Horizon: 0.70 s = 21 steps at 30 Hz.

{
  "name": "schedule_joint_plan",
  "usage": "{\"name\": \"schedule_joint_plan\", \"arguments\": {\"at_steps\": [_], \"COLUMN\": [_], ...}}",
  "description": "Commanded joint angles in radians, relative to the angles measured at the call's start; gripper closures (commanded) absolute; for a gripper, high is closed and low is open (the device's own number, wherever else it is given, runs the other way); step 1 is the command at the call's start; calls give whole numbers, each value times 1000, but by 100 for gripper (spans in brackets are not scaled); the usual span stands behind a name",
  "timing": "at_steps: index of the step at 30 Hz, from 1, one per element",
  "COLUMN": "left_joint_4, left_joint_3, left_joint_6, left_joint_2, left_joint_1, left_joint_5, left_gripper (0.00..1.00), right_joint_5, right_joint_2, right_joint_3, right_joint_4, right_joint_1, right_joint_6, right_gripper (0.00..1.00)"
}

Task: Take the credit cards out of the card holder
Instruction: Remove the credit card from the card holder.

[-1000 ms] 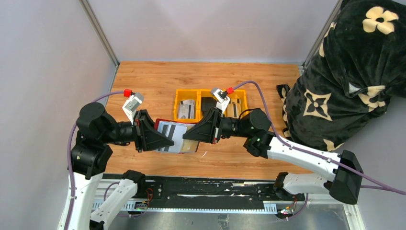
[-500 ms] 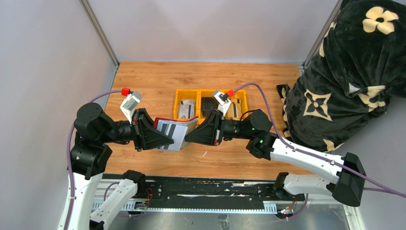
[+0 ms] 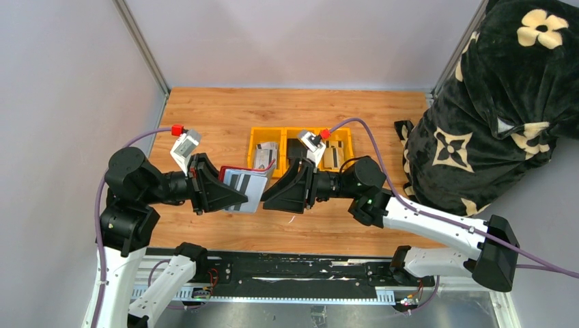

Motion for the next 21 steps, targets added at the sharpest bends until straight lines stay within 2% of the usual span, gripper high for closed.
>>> {"name": "schedule_joint_plan", "arguments": {"at_steps": [1, 10, 14, 15, 21], "left_joint_4": [3, -2, 1, 7, 30], "left_joint_3": [13, 10, 9, 7, -8], "left_joint_6": [12, 18, 8, 3, -19], "left_joint_2": [0, -10, -16, -19, -30], "left_joint_1": [-5, -5, -5, -5, -5], "left_joint_5": [-11, -4, 14, 22, 54], "left_gripper": [84, 83, 79, 77, 70], "right_joint_5": [-14, -14, -10, -10, -17], "right_joint_2": [4, 44, 66, 71, 78], "right_joint_3": [53, 97, 104, 105, 93], "right_joint_4": [39, 36, 65, 76, 110], "right_joint_1": [20, 22, 21, 21, 19], "right_joint_6": [-19, -25, -10, -4, 20], "right_gripper": [52, 52, 57, 60, 93]}}
